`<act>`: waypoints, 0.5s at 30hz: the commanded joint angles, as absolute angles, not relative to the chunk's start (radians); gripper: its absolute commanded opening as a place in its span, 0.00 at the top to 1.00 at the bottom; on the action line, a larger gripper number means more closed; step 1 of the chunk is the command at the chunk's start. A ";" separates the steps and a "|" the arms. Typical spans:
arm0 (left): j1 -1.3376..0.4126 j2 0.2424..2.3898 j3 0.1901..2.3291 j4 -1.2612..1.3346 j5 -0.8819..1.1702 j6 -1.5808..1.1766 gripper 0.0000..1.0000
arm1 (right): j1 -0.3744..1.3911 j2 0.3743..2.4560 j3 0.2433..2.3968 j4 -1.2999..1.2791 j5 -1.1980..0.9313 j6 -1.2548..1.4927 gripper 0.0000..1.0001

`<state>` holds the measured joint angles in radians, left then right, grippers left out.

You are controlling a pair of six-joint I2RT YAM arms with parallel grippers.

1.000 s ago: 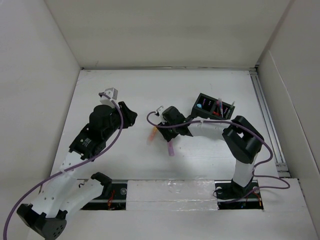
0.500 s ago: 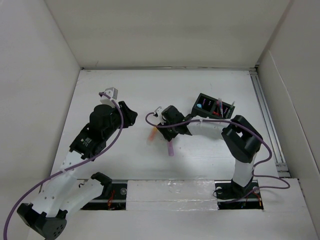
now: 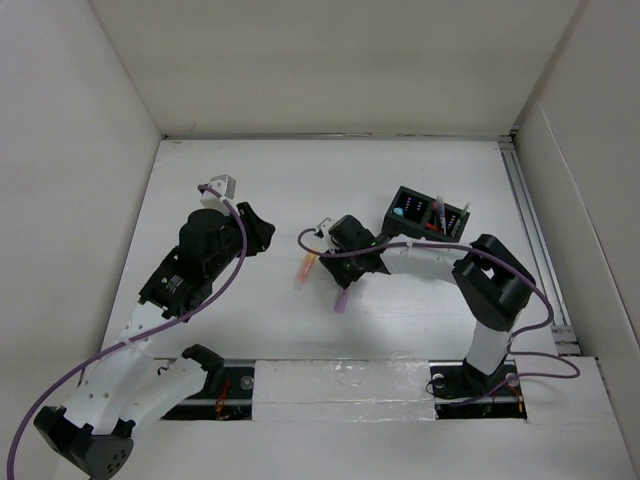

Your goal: Organize the desk

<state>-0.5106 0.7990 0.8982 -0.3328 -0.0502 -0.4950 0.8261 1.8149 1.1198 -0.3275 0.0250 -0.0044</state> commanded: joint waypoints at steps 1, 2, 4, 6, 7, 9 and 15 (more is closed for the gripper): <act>-0.515 0.785 0.913 -0.301 -0.051 -0.488 0.70 | 0.834 1.763 1.075 -0.304 -0.066 0.064 0.43; -0.515 0.784 0.913 -0.299 -0.052 -0.489 0.70 | 0.834 1.763 1.063 -0.292 -0.080 0.072 0.45; -0.515 0.782 0.905 -0.299 -0.051 -0.491 0.70 | 0.834 1.770 1.048 -0.276 -0.106 0.090 0.50; -0.515 0.781 0.905 -0.298 -0.049 -0.489 0.70 | 0.834 1.779 1.060 -0.288 -0.106 0.094 0.49; -0.515 0.781 0.908 -0.296 -0.049 -0.488 0.70 | 0.844 1.781 1.065 -0.308 -0.092 0.087 0.47; -0.515 0.781 0.910 -0.298 -0.052 -0.485 0.70 | 0.844 1.770 1.078 -0.334 -0.048 0.081 0.37; -0.515 0.781 0.900 -0.295 -0.048 -0.483 0.70 | 0.833 1.654 1.072 -0.337 0.035 0.020 0.20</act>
